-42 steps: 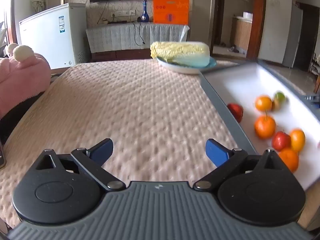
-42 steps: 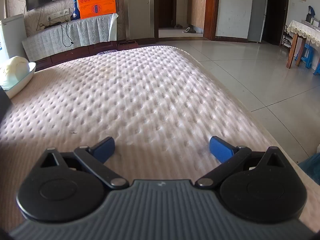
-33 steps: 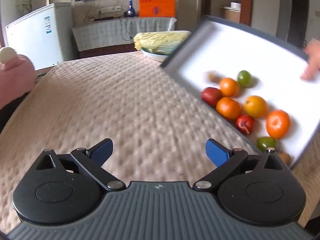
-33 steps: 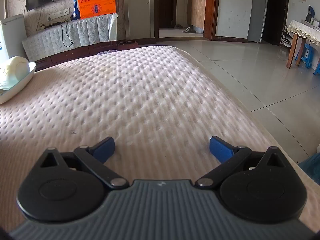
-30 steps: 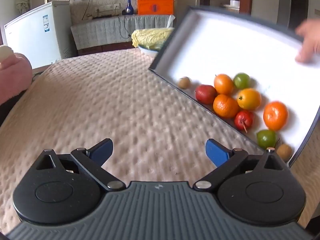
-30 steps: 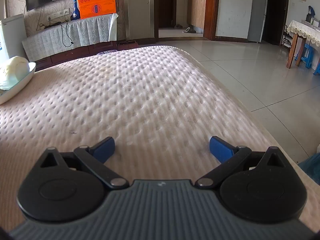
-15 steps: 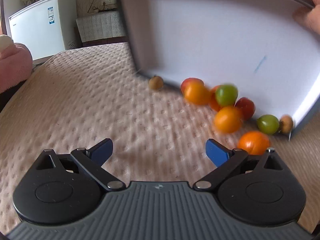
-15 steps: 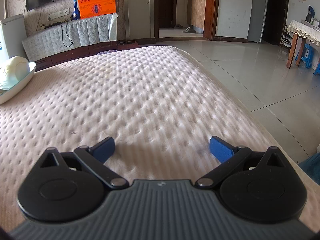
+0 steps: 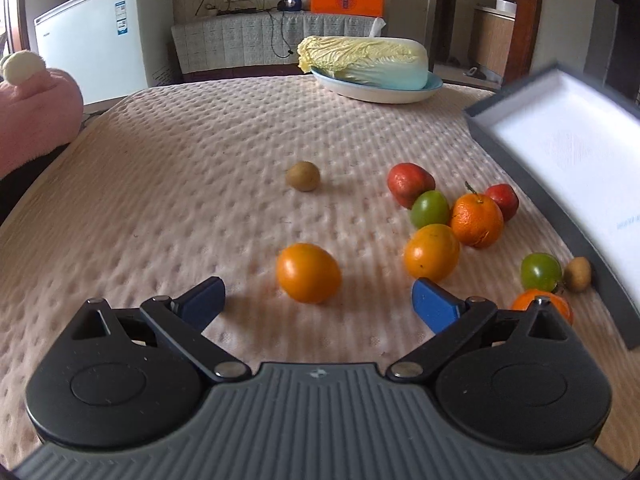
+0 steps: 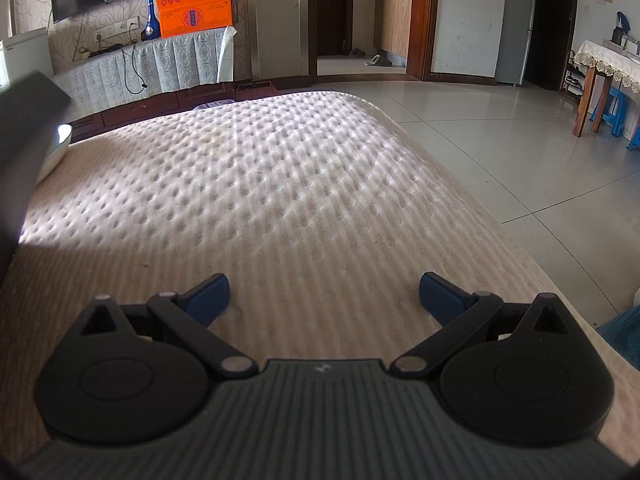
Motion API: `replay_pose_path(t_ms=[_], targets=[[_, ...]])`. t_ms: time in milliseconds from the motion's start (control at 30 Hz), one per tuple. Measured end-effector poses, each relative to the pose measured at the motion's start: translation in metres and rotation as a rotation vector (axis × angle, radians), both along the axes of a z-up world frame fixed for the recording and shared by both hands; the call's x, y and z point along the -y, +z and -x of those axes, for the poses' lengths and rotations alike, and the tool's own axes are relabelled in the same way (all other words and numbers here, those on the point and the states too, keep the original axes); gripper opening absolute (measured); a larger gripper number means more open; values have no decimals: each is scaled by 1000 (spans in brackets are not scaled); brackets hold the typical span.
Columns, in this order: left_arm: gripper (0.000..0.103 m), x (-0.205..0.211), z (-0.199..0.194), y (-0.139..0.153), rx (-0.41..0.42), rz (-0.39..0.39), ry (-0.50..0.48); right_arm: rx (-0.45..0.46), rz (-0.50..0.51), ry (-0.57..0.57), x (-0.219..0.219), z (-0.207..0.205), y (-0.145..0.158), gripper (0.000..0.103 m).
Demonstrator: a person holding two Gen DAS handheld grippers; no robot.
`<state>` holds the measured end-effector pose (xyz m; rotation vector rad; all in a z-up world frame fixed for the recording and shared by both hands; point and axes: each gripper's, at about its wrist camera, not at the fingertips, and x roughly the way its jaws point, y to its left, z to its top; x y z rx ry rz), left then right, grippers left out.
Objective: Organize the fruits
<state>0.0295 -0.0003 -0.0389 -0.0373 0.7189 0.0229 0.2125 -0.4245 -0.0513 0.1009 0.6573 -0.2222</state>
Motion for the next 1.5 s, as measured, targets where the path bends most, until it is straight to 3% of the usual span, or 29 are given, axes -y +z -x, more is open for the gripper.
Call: replay_pose_path(t_ms=[333,567,733,800,867,967,1067,1100,1233,1400,1500], targets=[[103,-13,-4,-2,6,81,63,-1,2,-11,1,1,1,103],[103,-12,-9,-1,-11,95,71,-5,3,-15,0,0,1,103],[103,-11,-7,1,-1,112,103,-131,-13,-43,6,18,13,103],[103,-11,-2,3,4,128,112,-141,42,-94,9,40,23,103],[103,-8,1,7,13,135,72,-73,141,-112,1,73,45,103],[103,-2,8,15,37,128,45,228,277,-117,-34,150,98,103],[103,4,14,21,46,130,44,567,258,-56,-75,230,132,103],[103,7,17,23,57,134,38,606,216,-26,-89,245,138,103],[103,20,33,31,92,88,3,492,38,209,-143,263,130,103],[103,25,46,31,88,-9,-32,351,144,414,-211,270,74,103],[103,17,49,31,83,-22,-22,303,163,477,-239,276,62,103]])
